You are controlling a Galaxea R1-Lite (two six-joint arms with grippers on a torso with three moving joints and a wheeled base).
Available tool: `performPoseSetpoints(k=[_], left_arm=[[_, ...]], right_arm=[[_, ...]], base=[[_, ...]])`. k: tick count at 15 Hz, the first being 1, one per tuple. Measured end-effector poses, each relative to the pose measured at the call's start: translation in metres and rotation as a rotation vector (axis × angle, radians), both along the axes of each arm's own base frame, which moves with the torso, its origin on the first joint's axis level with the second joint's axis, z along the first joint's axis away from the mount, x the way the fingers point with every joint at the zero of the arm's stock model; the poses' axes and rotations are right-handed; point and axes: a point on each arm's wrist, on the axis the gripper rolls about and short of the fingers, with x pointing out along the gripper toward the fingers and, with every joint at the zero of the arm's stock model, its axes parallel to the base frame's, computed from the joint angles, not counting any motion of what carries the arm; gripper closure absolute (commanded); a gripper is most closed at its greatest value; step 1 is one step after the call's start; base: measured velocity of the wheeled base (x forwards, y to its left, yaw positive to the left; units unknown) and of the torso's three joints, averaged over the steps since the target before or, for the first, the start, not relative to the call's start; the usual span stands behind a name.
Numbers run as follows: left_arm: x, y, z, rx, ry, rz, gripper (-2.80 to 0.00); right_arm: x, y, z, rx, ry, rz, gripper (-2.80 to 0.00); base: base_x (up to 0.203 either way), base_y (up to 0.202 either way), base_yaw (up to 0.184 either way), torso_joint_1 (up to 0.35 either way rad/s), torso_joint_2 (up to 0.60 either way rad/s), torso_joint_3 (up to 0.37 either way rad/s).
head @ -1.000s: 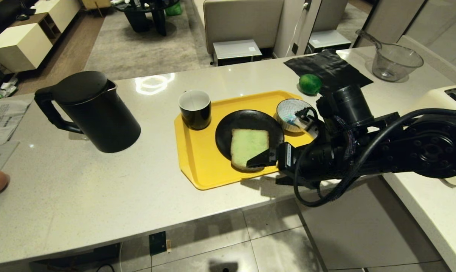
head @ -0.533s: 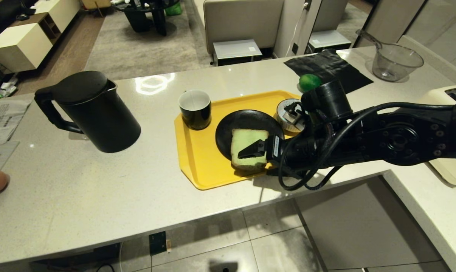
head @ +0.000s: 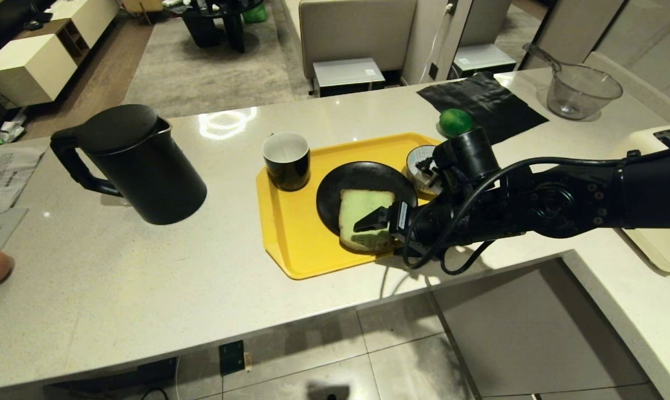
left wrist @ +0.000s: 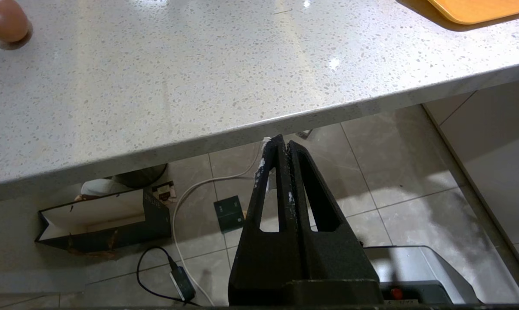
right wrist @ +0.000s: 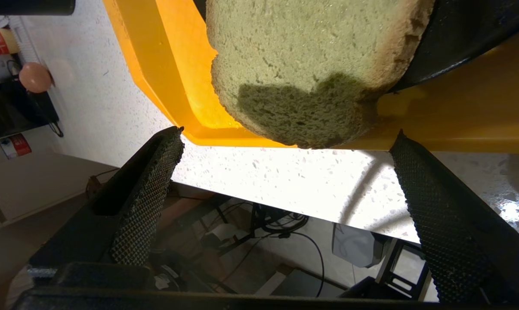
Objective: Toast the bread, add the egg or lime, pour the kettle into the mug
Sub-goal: Pick up the bread slice
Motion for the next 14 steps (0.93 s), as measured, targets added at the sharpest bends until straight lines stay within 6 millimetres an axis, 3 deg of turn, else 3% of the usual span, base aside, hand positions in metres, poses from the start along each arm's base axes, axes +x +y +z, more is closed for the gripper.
performPoseSetpoints(k=[14], left_arm=[[0.0000, 0.0000, 0.0000, 0.000, 0.000, -0.001, 0.00]], right_arm=[[0.0100, 0.0016, -0.0005, 0.006, -0.007, -0.008, -2.80]], base=[[0.000, 0.000, 0.000, 0.000, 0.00, 0.000]])
